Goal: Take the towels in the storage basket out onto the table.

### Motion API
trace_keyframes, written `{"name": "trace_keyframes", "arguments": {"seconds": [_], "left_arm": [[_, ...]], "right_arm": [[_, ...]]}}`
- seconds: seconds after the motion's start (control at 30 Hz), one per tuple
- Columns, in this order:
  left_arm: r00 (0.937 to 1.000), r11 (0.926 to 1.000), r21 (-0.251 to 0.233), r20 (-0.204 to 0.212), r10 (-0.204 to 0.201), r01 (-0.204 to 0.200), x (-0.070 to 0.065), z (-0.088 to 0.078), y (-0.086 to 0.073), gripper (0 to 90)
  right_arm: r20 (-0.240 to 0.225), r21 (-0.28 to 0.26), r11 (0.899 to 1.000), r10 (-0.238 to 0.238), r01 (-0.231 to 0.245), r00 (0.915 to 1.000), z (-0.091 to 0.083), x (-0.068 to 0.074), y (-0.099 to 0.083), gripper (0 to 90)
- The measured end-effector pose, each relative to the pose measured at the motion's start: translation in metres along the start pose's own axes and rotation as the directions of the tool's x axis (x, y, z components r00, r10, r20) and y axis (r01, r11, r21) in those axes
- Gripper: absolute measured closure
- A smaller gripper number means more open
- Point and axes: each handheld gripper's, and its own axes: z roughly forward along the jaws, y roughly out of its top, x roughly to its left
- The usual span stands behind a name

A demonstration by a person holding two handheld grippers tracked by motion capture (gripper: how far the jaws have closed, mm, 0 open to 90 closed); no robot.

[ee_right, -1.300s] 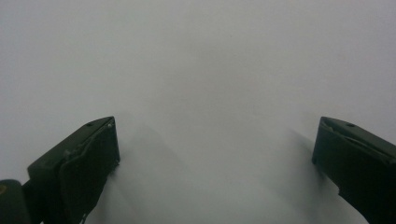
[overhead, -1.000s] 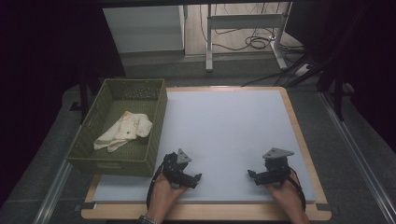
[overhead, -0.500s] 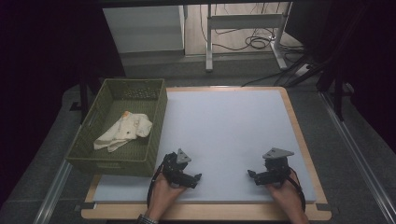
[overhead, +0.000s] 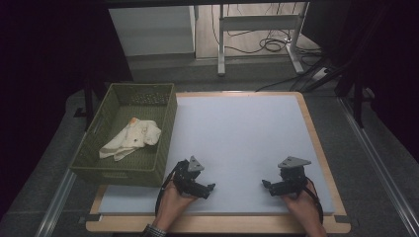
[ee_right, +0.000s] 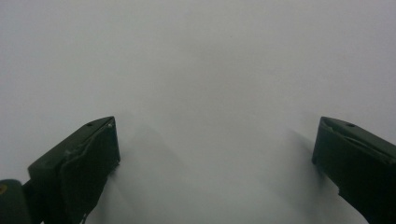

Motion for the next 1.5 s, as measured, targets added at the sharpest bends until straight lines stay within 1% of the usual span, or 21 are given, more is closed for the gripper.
{"name": "trace_keyframes", "arguments": {"seconds": [0.03, 0.07, 0.1, 0.17, 0.43, 0.57, 0.6, 0.87, 0.93, 0.97, 1.0, 1.03, 1.07, 1.17, 1.2, 1.23, 1.27, 1.3, 1.37, 1.4, 1.5], "left_arm": [[1.0000, 1.0000, 0.001, 0.010, -0.002, 0.002, 0.000, -0.001, 0.003, 1.0], [1.0000, 1.0000, 0.001, 0.010, -0.002, 0.002, 0.000, -0.001, 0.003, 1.0], [0.9997, 1.0000, -0.004, 0.026, -0.003, 0.003, 0.000, -0.002, 0.006, 1.0], [0.9992, 0.9999, -0.008, 0.038, -0.012, 0.012, 0.000, -0.003, 0.009, 0.8], [0.9976, 0.9999, -0.009, 0.069, -0.012, 0.013, 0.001, -0.006, 0.020, 0.5], [0.9974, 0.9999, -0.009, 0.071, -0.014, 0.015, 0.001, -0.010, 0.029, 0.1], [0.9974, 0.9999, -0.009, 0.071, -0.014, 0.015, 0.001, -0.010, 0.029, 0.0], [0.9971, 0.9999, -0.005, 0.076, 0.011, -0.011, 0.002, -0.016, 0.042, 0.1], [0.9961, 0.9999, -0.014, 0.089, 0.003, -0.002, 0.003, -0.018, 0.046, 0.1], [0.9950, 0.9999, -0.011, 0.100, 0.009, -0.008, 0.003, -0.019, 0.050, 0.0], [0.9950, 0.9999, -0.011, 0.100, 0.009, -0.008, 0.003, -0.019, 0.050, 0.0], [0.9952, 0.9998, -0.007, 0.095, 0.020, -0.020, 0.003, -0.021, 0.054, 0.0], [0.9952, 0.9998, -0.007, 0.095, 0.020, -0.020, 0.003, -0.021, 0.054, 0.0], [0.9948, 0.9993, -0.002, 0.094, 0.039, -0.039, 0.003, -0.025, 0.063, 0.0], [0.9948, 0.9993, -0.002, 0.094, 0.039, -0.039, 0.003, -0.025, 0.063, 0.0], [0.9949, 0.9992, -0.001, 0.093, 0.040, -0.040, 0.004, -0.026, 0.068, 0.0], [0.9949, 0.9992, -0.001, 0.093, 0.040, -0.040, 0.004, -0.026, 0.068, 0.0], [0.9950, 0.9987, 0.002, 0.086, 0.050, -0.050, 0.006, -0.028, 0.072, 0.0], [0.9953, 0.9988, 0.001, 0.083, 0.049, -0.050, 0.007, -0.028, 0.074, 0.0], [0.9949, 0.9986, 0.002, 0.086, 0.053, -0.054, 0.008, -0.029, 0.076, 0.0], [0.9945, 0.9988, 0.005, 0.093, 0.048, -0.049, 0.011, -0.029, 0.082, 0.0]], "right_arm": [[0.000, 0.000, 1.000, 0.000, 0.000, 1.0000, 0.000, 0.000, 0.000, 0.8], [0.000, 0.000, 1.000, 0.000, 0.000, 1.0000, 0.000, 0.000, 0.000, 0.8], [0.000, 0.000, 1.000, 0.000, 0.000, 1.0000, 0.000, 0.000, 0.000, 0.8], [0.000, 0.000, 1.000, 0.000, 0.000, 1.0000, 0.000, 0.000, 0.000, 0.8], [0.000, 0.000, 1.000, 0.000, 0.000, 1.0000, 0.000, 0.000, 0.000, 0.8], [0.000, 0.000, 1.000, 0.000, 0.000, 1.0000, 0.000, 0.000, 0.000, 0.8], [0.000, 0.000, 1.000, 0.000, 0.000, 1.0000, 0.000, 0.000, 0.000, 0.8], [0.000, -0.001, 1.000, 0.000, 0.000, 1.0000, 0.000, 0.000, 0.000, 0.8], [0.000, -0.001, 1.000, 0.001, -0.001, 1.0000, 0.000, 0.000, 0.000, 0.8], [0.000, -0.001, 1.000, 0.000, 0.000, 1.0000, 0.000, 0.000, 0.000, 0.8], [0.000, -0.001, 1.000, 0.000, 0.000, 1.0000, 0.000, 0.000, 0.000, 0.8], [0.000, 0.000, 1.000, 0.000, 0.000, 1.0000, 0.000, 0.000, 0.000, 0.8], [0.000, 0.000, 1.000, 0.000, 0.000, 1.0000, 0.000, 0.000, 0.000, 0.8], [0.000, 0.000, 1.000, -0.001, 0.001, 1.0000, 0.000, 0.000, 0.000, 0.8], [0.000, 0.000, 1.000, -0.001, 0.001, 1.0000, 0.000, 0.000, 0.000, 0.8], [-0.001, -0.001, 1.000, 0.000, 0.000, 1.0000, 0.000, 0.000, 0.000, 0.8], [-0.001, -0.001, 1.000, 0.000, 0.000, 1.0000, 0.000, 0.000, 0.000, 0.8], [-0.001, 0.000, 1.000, 0.002, -0.002, 1.0000, 0.000, 0.000, 0.000, 0.8], [0.000, 0.000, 1.000, 0.001, -0.001, 1.0000, 0.000, 0.000, 0.000, 0.8], [-0.001, -0.001, 1.000, 0.001, -0.001, 1.0000, 0.000, 0.000, 0.000, 0.8], [0.000, -0.002, 1.000, -0.001, 0.001, 1.0000, 0.000, 0.000, 0.000, 0.8]]}}
